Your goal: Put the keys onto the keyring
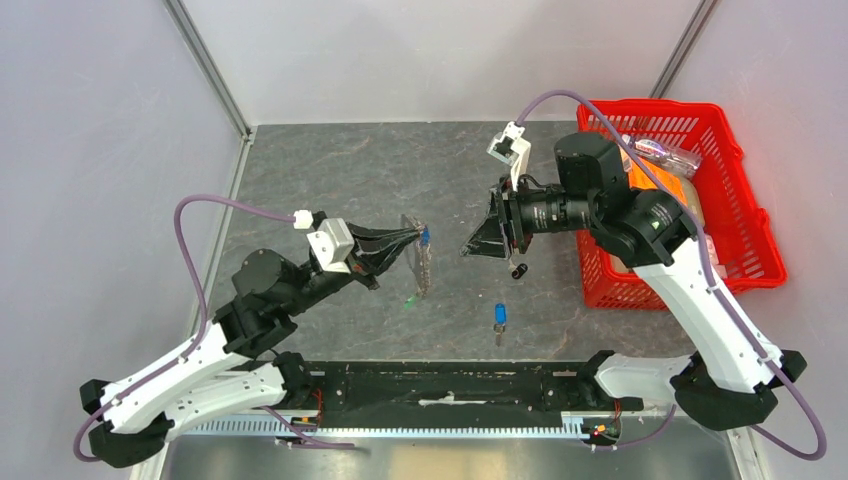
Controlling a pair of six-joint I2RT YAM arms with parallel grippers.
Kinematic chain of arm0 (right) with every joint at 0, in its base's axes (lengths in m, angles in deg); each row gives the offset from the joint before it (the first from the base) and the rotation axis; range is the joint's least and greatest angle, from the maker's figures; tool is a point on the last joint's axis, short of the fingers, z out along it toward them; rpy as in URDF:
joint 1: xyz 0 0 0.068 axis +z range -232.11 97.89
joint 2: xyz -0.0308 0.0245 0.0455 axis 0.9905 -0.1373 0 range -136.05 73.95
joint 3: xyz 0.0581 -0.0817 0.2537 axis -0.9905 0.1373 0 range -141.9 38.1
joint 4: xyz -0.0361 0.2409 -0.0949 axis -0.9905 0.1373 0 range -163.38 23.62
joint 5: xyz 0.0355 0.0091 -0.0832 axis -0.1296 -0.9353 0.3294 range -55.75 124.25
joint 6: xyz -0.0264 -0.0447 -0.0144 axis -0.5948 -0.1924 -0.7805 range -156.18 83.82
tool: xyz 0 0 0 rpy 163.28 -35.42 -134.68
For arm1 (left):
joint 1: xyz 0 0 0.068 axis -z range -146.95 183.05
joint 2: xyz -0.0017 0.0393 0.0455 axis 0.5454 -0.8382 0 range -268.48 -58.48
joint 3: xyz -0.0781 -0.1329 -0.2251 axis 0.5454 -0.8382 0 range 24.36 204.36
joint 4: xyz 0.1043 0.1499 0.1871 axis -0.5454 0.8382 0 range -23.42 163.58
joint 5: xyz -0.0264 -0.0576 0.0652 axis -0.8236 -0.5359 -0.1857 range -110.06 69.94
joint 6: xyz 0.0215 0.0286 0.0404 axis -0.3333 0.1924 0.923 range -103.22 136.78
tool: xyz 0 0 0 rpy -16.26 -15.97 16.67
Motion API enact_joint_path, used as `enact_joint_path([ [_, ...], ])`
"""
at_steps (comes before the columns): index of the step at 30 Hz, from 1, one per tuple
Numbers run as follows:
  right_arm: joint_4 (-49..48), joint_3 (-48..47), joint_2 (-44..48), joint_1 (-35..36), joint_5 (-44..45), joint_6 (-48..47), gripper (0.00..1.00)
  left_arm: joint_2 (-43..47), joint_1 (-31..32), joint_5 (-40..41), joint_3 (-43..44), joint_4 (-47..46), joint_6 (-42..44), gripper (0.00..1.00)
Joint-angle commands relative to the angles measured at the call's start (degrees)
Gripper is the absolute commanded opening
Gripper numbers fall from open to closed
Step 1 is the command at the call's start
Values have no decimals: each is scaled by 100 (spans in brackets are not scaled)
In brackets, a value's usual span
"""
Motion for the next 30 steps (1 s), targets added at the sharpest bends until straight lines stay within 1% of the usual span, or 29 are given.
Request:
enact_joint_path([
  [1, -614, -61, 64, 13, -994, -1290, 42, 116, -10, -605, 361, 428, -952, 2],
  [6, -663, 79, 327, 57, -1389, -2041, 42, 139, -10, -906, 467, 616, -1450, 2],
  [11, -1067, 479, 621, 214, -1572, -2468, 42, 30, -10, -1164, 487, 635, -1924, 2],
  [13, -1078, 605, 661, 349, -1576, -2613, 41, 28, -10, -1241, 390, 512, -2052, 2],
  [16, -1099, 737, 689, 602, -1245, -2825, 39, 63, -10, -1303, 158, 187, -2192, 2],
  [20, -1148, 846, 698, 722, -1010, -3083, 39, -10, -10, -1490, 39, -93, -2299, 2],
  [24, -1340, 994, 831, 775, -1045, -3363, 42, -35, -15, -1714, -34, -378, -2436, 2],
  [30, -1428, 895, 780, 810, -1155, -3401, 43, 0, -12, -1880, -158, -668, -2562, 2],
])
